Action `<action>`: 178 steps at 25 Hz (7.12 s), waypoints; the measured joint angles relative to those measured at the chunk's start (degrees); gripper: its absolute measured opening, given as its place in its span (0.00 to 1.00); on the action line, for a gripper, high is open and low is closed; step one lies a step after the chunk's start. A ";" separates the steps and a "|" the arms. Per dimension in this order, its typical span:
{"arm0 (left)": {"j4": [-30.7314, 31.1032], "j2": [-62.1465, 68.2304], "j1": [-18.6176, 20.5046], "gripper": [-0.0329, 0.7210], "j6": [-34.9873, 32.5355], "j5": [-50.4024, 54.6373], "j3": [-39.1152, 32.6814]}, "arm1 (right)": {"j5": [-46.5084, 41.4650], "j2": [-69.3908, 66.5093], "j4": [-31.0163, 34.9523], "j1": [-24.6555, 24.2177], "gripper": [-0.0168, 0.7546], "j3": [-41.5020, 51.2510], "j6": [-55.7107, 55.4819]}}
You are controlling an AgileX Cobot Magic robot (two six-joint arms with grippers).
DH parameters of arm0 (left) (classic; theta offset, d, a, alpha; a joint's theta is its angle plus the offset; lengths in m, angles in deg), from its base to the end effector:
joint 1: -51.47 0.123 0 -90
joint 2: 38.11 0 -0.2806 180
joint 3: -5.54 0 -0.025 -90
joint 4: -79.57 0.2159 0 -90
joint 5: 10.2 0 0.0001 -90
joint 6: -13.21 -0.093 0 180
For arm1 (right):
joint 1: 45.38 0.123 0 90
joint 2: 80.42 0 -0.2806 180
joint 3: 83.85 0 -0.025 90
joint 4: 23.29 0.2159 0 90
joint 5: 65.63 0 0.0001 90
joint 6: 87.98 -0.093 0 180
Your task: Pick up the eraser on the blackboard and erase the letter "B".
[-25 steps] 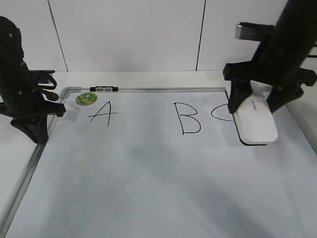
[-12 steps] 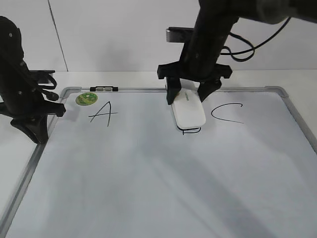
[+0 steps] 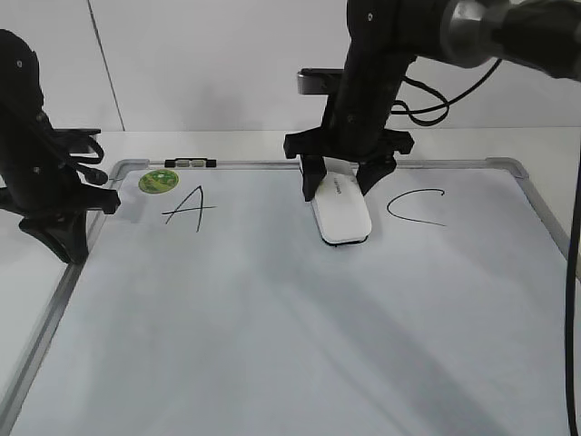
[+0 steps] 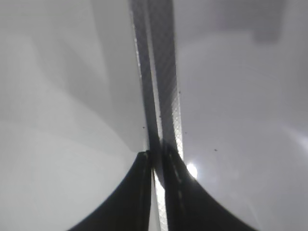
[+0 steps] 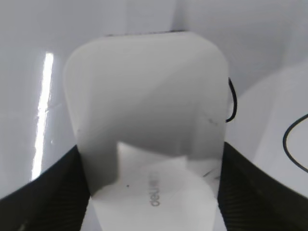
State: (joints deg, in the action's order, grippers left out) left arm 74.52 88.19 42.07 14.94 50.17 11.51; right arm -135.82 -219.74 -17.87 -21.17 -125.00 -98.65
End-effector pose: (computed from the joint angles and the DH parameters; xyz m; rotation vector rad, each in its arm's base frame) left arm 0.3580 -0.0665 0.1690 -0.1400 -3.1167 0.1167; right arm 0.4059 0.1916 0.2092 -0.3159 2.9505 0.2213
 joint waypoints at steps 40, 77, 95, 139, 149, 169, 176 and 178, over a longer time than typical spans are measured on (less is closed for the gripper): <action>0.22 0.00 0.00 0.09 0.00 0.31 0.00 | 0.12 0.00 -1.87 0.00 0.83 0.00 6.82; 0.74 0.00 0.00 0.09 0.00 0.41 0.00 | -0.19 -4.31 -0.38 0.00 0.76 -2.78 6.35; 1.07 0.00 0.00 0.10 0.00 1.08 0.00 | -0.37 1.32 2.68 0.14 0.75 0.37 6.35; 1.72 0.00 -0.22 0.10 0.00 1.32 0.00 | 0.21 -3.66 -0.63 -2.82 0.75 -0.05 5.63; 2.03 0.00 -0.22 0.10 0.00 1.76 0.00 | 0.43 -3.79 -3.01 5.13 0.75 -0.17 5.74; 2.19 0.00 -0.22 0.10 0.00 1.99 0.00 | 0.67 -3.92 0.17 -4.69 0.75 -0.30 5.38; 2.19 0.00 -0.22 0.10 0.00 1.99 0.00 | 0.67 -3.92 1.04 -5.01 0.75 -0.30 5.38; 2.19 0.00 -0.22 0.10 0.00 2.09 0.00 | 0.67 -3.92 2.33 -4.90 0.75 -0.30 5.83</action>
State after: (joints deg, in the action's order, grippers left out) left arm 76.72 88.19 41.85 14.94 52.26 11.51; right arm -135.15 -223.66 -15.53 -26.07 -125.30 -92.82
